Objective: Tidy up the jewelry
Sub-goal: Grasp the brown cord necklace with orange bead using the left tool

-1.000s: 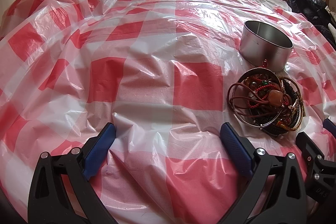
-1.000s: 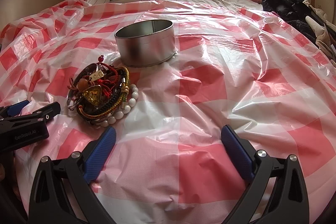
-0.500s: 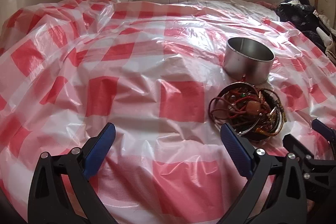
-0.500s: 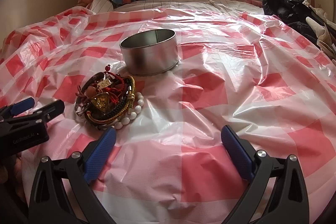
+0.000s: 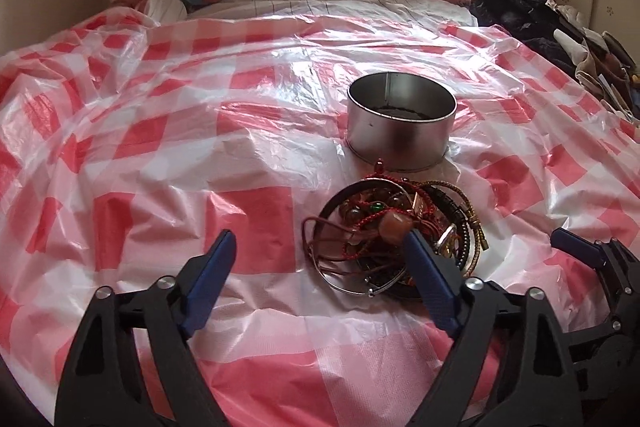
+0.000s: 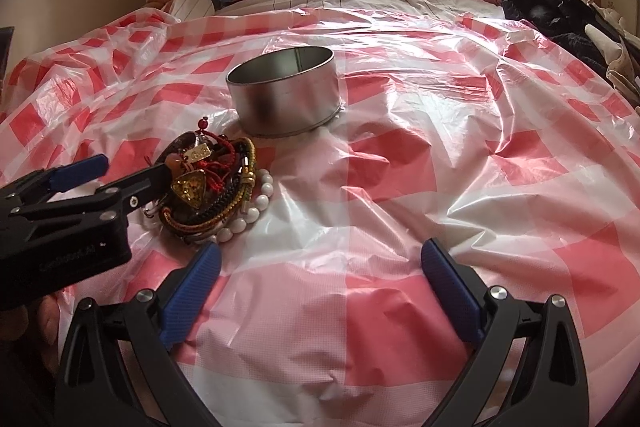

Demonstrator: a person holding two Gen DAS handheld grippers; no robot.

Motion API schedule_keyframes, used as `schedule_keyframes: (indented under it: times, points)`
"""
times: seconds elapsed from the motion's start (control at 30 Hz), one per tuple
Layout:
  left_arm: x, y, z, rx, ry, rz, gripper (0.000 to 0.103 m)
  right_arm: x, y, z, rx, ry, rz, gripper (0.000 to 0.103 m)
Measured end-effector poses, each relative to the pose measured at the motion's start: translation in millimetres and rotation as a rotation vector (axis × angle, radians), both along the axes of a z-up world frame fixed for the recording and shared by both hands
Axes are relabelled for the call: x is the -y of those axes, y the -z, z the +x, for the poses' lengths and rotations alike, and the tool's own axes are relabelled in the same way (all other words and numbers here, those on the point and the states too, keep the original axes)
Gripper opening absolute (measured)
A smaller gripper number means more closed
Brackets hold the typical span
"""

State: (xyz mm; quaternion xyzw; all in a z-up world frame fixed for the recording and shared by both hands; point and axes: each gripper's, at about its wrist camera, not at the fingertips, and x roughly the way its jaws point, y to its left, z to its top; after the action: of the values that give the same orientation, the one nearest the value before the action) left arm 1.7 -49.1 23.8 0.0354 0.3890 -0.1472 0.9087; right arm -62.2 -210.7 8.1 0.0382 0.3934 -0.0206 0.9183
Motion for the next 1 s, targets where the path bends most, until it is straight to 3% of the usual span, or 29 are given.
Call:
schedule_keyframes:
  times: [0.07, 0.13, 0.17, 0.23, 0.3, 0.4, 0.43, 0.5, 0.57, 0.6, 0.63, 0.67, 0.77, 0.8, 0.83, 0.87, 1.0]
  points:
    - [-1, 6, 7, -0.044, 0.026, -0.039, 0.057, 0, 0, 0, -0.002, 0.001, 0.003, 0.096]
    - [-1, 7, 7, -0.052, 0.048, -0.055, 0.036, 0, 0, 0, -0.003, 0.001, 0.005, 0.096]
    - [-1, 6, 6, -0.046, 0.057, -0.06, 0.034, 0, 0, 0, -0.003, 0.001, 0.005, 0.096]
    - [-3, 4, 0, -0.032, 0.06, -0.061, 0.008, 1, 0, 1, -0.004, 0.001, 0.009, 0.096]
    - [-10, 0, -5, -0.011, 0.045, -0.058, 0.0, 1, 0, 1, -0.004, 0.001, 0.013, 0.096]
    - [-23, -9, -9, 0.0, 0.038, -0.086, 0.0, 2, 0, 0, -0.005, 0.002, 0.017, 0.096]
    - [-25, -12, -11, 0.003, 0.075, -0.12, 0.0, 2, 0, 0, -0.005, 0.002, 0.017, 0.096]
    - [-24, -13, -9, 0.009, 0.095, -0.103, 0.001, 2, 0, 0, -0.005, 0.002, 0.018, 0.096]
    - [-18, -13, -7, 0.017, 0.118, -0.087, 0.018, 3, 0, 0, -0.005, 0.002, 0.021, 0.096]
    - [-15, -12, -5, 0.019, 0.114, -0.074, 0.044, 3, 0, 0, -0.005, 0.002, 0.023, 0.096]
    - [-11, -11, -3, 0.028, 0.109, -0.066, 0.062, 3, 0, 0, -0.006, 0.002, 0.024, 0.096]
    - [-8, -11, -1, 0.032, 0.11, -0.062, 0.064, 3, 0, 0, -0.006, 0.003, 0.023, 0.096]
    - [2, -8, 8, 0.011, 0.135, -0.051, 0.062, 3, 0, 1, -0.006, 0.002, 0.024, 0.096]
    - [4, -6, 11, -0.006, 0.142, -0.048, 0.047, 3, 0, 1, -0.006, 0.002, 0.024, 0.096]
    - [5, -2, 15, -0.035, 0.147, -0.037, 0.021, 3, 0, 1, -0.007, 0.002, 0.025, 0.096]
    - [6, 0, 15, -0.048, 0.147, -0.028, 0.015, 3, 0, 1, -0.006, 0.002, 0.024, 0.096]
    - [-3, -5, 4, -0.046, 0.145, -0.043, 0.015, 3, 0, 1, -0.007, 0.003, 0.024, 0.096]
